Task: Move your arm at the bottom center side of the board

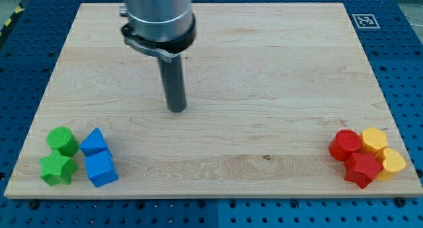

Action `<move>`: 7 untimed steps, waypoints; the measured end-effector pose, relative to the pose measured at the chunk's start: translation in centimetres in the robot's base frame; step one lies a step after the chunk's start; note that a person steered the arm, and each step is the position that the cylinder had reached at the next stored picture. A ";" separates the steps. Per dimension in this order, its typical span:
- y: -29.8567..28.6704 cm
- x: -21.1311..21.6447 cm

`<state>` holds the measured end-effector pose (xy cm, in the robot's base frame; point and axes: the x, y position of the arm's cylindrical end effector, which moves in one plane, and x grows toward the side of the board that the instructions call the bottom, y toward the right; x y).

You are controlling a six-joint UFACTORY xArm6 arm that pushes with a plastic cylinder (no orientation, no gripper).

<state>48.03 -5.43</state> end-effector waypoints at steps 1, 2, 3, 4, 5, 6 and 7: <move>1.9 0.8; 2.5 2.5; 2.5 4.4; 3.3 6.0; 4.5 8.0; 5.4 9.4; 5.5 9.4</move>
<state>57.47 0.04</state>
